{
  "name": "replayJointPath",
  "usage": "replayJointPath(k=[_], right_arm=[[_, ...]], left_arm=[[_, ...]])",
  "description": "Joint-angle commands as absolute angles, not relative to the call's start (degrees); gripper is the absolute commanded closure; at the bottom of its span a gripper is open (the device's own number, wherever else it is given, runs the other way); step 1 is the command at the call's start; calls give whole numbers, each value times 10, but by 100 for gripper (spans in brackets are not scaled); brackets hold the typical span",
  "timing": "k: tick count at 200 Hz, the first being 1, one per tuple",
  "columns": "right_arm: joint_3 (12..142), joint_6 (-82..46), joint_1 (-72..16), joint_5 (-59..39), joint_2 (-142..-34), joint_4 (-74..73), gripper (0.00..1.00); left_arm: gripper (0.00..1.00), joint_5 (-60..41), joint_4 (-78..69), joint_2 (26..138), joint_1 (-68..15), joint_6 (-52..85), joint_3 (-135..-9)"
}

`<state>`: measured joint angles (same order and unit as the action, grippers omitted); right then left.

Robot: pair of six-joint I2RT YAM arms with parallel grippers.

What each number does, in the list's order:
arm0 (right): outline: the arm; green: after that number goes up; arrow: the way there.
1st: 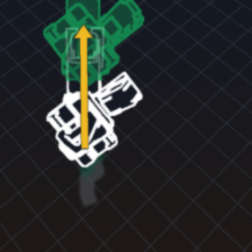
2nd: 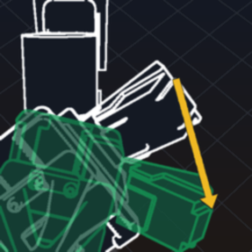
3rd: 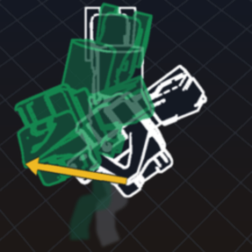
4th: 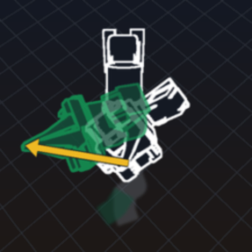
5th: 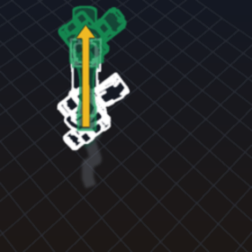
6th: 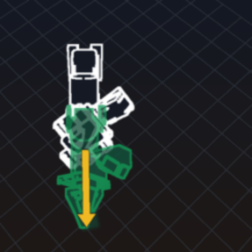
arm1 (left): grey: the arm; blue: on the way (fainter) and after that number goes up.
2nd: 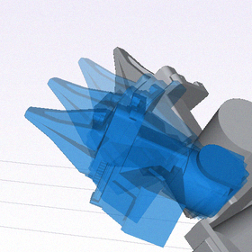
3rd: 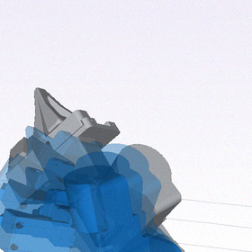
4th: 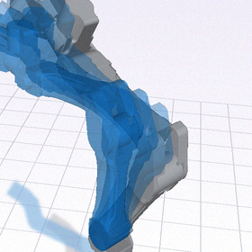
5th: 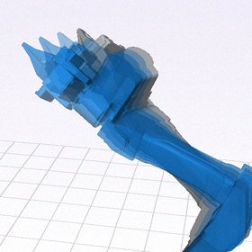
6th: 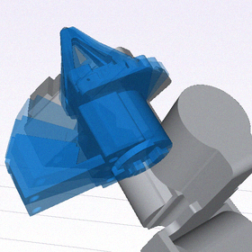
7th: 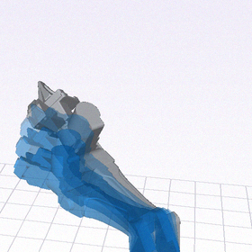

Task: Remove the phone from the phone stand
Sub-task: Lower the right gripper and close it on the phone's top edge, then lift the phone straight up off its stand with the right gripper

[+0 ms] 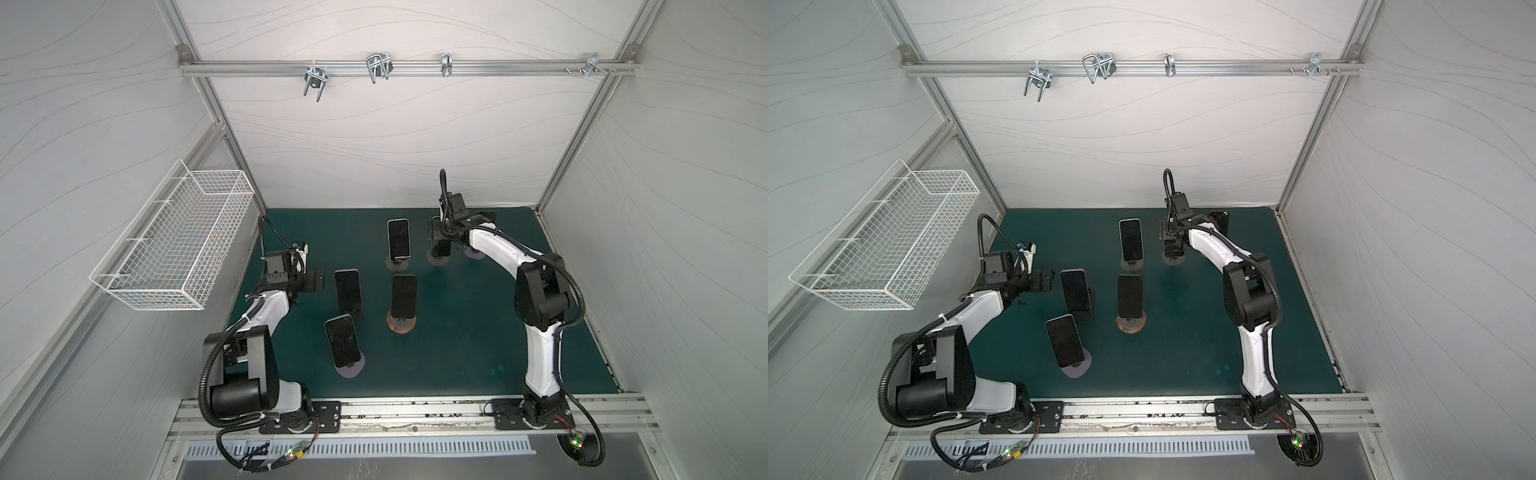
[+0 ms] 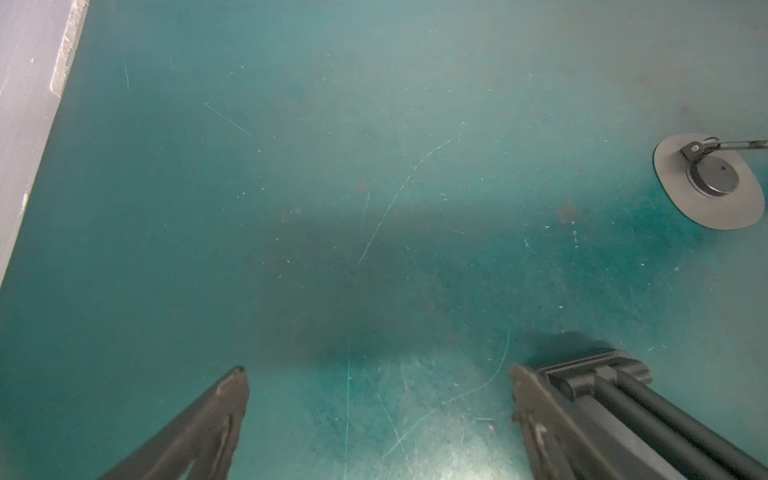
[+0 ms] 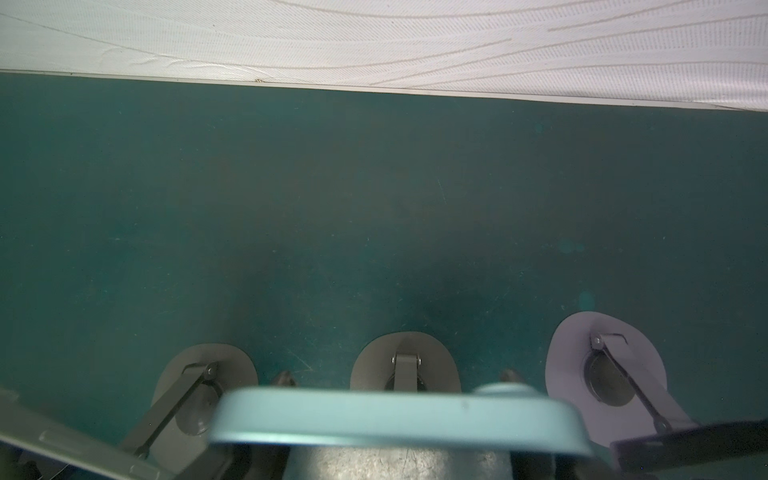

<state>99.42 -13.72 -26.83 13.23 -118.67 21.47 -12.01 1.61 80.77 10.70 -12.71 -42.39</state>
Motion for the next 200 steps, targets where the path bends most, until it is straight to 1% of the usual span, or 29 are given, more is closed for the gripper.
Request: replayJointPath(k=[1,119,170,200], right_arm=[[987,-144,-274,132,-1153,226,31],[1001,-118,-273,119,-1109,249,34],[984,-118,-273,103,-1069,268,34],[944,-127,-273,77,-1028,271,34]], left_arm=[[0,-114,11,812,105,-140,-447],[0,-112,11,814,104,-140,-449],[0,-113,10,812,104,-141,-446],[0,-113,9,811,103,-140,-446]])
